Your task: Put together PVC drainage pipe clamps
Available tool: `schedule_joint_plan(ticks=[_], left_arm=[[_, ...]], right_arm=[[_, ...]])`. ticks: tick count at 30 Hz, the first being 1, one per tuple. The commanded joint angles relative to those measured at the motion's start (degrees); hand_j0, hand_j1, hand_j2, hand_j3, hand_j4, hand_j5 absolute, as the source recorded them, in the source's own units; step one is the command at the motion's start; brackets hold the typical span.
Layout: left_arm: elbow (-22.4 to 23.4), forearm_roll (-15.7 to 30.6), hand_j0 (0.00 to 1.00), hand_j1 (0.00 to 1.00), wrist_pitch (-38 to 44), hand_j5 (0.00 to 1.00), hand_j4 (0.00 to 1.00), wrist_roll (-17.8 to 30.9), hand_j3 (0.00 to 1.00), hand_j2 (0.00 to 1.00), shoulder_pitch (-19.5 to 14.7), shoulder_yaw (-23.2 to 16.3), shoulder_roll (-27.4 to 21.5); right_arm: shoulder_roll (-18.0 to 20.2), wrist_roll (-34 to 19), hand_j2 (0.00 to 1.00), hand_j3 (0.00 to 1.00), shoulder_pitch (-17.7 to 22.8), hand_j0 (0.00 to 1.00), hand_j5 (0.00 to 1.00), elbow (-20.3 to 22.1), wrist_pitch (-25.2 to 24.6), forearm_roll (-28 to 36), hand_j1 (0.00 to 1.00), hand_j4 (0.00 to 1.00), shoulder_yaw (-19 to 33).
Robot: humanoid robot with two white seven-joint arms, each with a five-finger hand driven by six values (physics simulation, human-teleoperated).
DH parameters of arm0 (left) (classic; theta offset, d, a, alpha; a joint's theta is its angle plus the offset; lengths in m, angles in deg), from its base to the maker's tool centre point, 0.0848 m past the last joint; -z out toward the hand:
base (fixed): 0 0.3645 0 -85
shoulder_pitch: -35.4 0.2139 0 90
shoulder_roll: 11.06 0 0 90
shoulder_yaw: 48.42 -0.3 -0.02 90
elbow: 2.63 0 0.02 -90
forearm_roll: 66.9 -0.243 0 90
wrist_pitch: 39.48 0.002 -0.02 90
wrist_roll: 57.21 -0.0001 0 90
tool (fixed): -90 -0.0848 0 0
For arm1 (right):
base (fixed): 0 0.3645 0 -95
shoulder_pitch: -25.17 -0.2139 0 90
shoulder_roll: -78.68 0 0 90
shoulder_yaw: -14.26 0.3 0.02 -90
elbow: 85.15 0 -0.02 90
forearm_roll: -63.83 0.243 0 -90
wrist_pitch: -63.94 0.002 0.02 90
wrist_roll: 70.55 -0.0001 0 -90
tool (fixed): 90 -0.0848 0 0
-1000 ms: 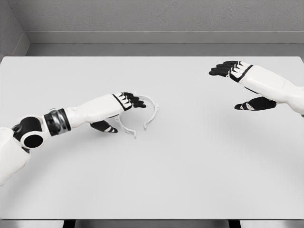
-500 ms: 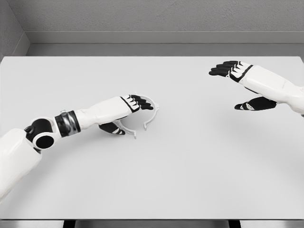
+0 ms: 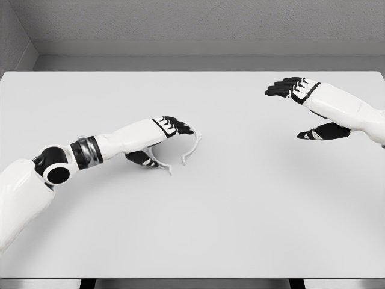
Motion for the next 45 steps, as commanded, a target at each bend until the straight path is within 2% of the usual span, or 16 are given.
schedule_joint_plan(ticks=[1,23,32,45], left_arm=[[0.4,0.4,1.00,1.00,0.1,1.00,1.00,0.0,1.00,1.00,0.0,0.0,0.5],[0.8,-0.4,1.00,1.00,0.1,1.00,1.00,0.5,1.00,1.00,-1.1,0.1,3.5],[2.6,-0.6,1.00,1.00,0.1,1.00,1.00,0.5,1.00,1.00,-1.9,0.1,4.6],[2.2,-0.9,1.00,1.00,0.1,1.00,1.00,0.5,1.00,1.00,-1.9,0.5,4.4]], right_arm=[[0.0,0.0,1.00,1.00,0.0,1.00,1.00,0.0,-0.2,0.4,1.00,1.00,0.0],[0.0,0.0,1.00,1.00,0.0,1.00,1.00,0.1,-0.2,0.5,1.00,1.00,0.0],[0.0,0.0,1.00,1.00,0.0,1.00,1.00,0.1,-0.2,0.5,1.00,1.00,0.0],[0.1,0.0,1.00,1.00,0.0,1.00,1.00,0.1,-0.2,0.5,1.00,1.00,0.0]])
